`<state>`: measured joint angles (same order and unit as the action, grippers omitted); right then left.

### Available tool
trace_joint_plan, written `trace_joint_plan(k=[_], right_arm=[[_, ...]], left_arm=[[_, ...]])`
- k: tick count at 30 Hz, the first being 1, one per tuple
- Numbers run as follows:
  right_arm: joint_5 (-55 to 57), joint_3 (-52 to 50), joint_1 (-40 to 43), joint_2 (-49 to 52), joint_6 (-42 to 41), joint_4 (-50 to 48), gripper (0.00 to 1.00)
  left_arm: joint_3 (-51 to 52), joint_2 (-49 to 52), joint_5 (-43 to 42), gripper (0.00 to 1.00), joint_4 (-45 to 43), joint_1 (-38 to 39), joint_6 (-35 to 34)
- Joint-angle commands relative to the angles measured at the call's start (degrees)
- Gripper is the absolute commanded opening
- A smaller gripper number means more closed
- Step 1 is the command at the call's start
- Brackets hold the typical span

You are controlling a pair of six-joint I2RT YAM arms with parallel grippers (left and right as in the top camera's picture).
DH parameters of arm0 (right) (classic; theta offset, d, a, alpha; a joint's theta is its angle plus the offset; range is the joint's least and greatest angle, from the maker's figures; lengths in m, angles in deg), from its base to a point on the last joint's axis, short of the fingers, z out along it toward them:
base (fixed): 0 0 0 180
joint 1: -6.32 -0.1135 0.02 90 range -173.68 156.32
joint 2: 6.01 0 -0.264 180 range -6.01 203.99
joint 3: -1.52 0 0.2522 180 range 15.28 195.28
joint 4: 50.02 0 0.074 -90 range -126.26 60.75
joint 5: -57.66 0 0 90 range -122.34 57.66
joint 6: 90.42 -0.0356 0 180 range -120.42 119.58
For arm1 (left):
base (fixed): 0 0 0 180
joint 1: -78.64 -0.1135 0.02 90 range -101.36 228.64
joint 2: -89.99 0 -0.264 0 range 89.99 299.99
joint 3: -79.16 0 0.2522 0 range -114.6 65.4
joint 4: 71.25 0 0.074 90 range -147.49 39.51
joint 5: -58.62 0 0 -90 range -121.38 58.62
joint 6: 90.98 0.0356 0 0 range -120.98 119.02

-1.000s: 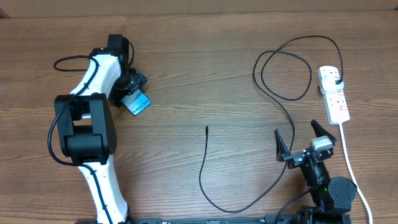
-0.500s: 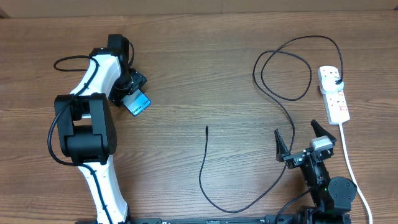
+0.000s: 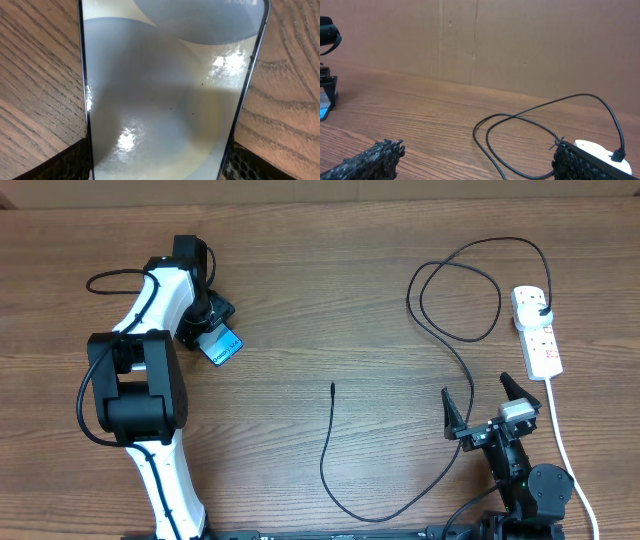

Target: Plug charger to phone and switch on socket

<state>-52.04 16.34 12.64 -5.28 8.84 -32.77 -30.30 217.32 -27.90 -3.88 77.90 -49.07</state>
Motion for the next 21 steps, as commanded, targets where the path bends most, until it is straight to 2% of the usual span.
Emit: trace_joint_plan(k=[1,10,15,21], right_arm=[[-0.33,-0.61,-0.22,-0.57,0.22,-0.31,1.00],[-0.33,-0.61,-0.22,-0.57,0.24,-0.31,1.00],[-0.33,-0.61,-0.22,-0.57,0.22,-0.31,1.00],[-0.33,-0.61,-0.22,-0.57,0.24,-0.31,1.00]], left_arm=[[0.74,2.78,-2.03,0.74,-0.37,0.39,-1.27],[0.74,2.78,-2.03,0.59,-0.35,0.39,-1.25],[0.74,2.78,-2.03,0.45,-0.35,0.39,-1.25],[0.74,2.78,-1.99,0.18,-0.48,0.39,-1.25]])
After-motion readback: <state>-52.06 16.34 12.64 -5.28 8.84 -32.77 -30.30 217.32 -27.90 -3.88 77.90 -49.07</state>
